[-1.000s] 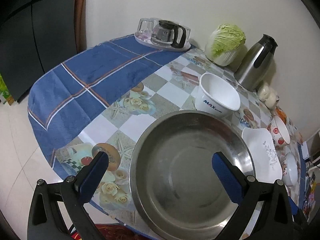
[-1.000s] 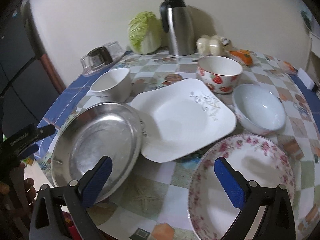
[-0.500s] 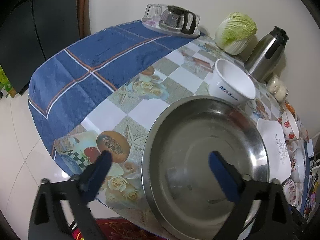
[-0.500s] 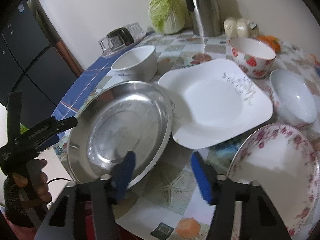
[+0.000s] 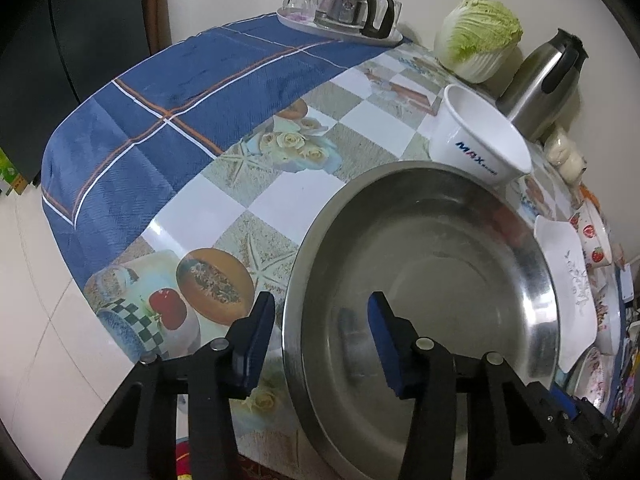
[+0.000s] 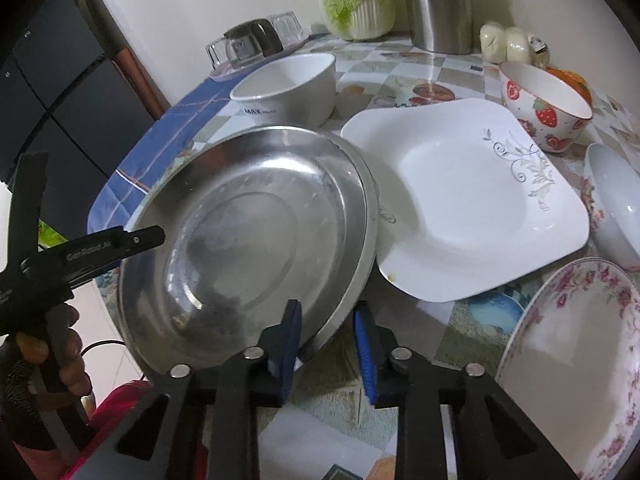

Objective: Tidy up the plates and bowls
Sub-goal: 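Slide the steel tray with both grippers away from the floral plate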

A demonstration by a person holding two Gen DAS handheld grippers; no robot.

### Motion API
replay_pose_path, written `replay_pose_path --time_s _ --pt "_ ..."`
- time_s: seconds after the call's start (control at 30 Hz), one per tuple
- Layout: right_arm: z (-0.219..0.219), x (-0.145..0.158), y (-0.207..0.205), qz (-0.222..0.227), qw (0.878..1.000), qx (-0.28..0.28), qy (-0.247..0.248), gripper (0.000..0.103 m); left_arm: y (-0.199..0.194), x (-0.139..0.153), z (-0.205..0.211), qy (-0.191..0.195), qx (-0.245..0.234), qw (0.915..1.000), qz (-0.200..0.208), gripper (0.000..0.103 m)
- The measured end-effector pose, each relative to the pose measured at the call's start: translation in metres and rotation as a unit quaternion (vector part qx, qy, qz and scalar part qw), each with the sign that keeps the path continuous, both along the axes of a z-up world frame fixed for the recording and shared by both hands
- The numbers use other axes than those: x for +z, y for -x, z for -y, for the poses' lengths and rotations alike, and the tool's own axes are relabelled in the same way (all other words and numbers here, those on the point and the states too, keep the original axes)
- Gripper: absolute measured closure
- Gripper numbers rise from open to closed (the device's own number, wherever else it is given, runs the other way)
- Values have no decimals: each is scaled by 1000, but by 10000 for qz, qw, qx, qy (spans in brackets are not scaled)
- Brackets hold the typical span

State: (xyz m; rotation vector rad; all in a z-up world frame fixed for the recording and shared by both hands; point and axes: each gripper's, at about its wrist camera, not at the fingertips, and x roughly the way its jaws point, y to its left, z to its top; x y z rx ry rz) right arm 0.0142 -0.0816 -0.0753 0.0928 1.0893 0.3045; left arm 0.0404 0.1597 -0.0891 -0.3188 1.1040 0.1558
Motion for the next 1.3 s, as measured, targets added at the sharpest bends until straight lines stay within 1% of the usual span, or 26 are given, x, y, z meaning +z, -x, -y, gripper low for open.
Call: replay_pose_path --time_s 0.13,0.2,0.23,0.27,0.37,0.53,0.63,0.73,0.8,0.97,1.1,1.3 --pt "-4 -5 -7 -57 10000 19 24 79 -5 -7 -1 -6 -34 10000 -51 55" --pt "-5 -7 -9 -77 9999 23 60 79 -5 -6 -1 -2 -75 10000 -27 61" --pt "-5 -7 -10 -72 9999 23 68 79 -5 -6 -1 21 -84 10000 -9 66" --pt "-6 -7 -11 -61 10000 28 61 79 -5 -5 -1 -2 -72 10000 -4 68" --pt "-6 -5 -9 -8 9999 60 92 79 -1 -2 -4 55 -33 10000 60 70" --pt "-4 0 -7 61 9999 92 9 79 5 7 -4 3 -64 9998 163 71" --pt "-2 4 -5 103 9999 96 -54 79 12 16 -3 -8 -54 9997 229 71" --pt "-1 8 -3 139 9998 124 -90 79 18 27 -1 -98 -58 9994 314 71" --pt "0 13 -1 193 9996 142 -117 79 22 38 2 -188 -75 9989 419 71" --pt "8 27 4 372 9989 81 -261 79 25 60 11 -224 -119 9978 611 71" --pt "19 37 4 446 9981 -48 -423 79 22 80 27 -348 -263 9963 739 71" --pt "49 58 6 712 9947 -388 -626 79 9 103 60 -463 -528 9934 909 71"
